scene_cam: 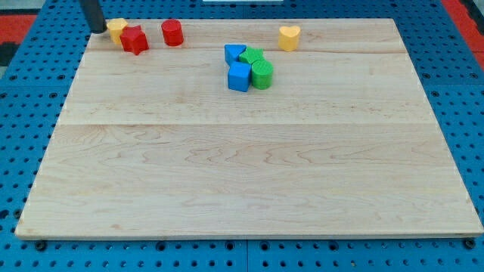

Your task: Move the heart to the right of the red star

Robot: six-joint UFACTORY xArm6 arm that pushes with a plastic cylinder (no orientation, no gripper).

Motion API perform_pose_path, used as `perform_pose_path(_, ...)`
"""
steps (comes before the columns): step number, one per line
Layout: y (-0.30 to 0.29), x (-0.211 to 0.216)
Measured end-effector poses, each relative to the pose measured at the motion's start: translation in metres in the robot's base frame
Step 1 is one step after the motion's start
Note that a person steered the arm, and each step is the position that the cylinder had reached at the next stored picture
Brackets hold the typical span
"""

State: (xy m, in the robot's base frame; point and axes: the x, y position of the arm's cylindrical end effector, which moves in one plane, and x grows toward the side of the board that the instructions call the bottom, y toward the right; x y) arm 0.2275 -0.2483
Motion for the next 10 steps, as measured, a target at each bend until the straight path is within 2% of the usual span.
perform_pose_path(1, 0.049, 0.014)
perform_pose_path(2, 0.05, 0.033)
perform_pose_path(3, 0.054, 0.084)
perform_pose_path(4, 0.086, 0.154)
perform_pose_path(5, 0.147, 0.208)
perform_pose_path(6, 0.238, 0.223)
perform_pose_path(7, 0.319, 0.184)
perform_pose_path(8, 0.394, 0.118)
perform_pose_path(9, 0.421, 0.06)
perform_pose_path(10, 0.374, 0.028)
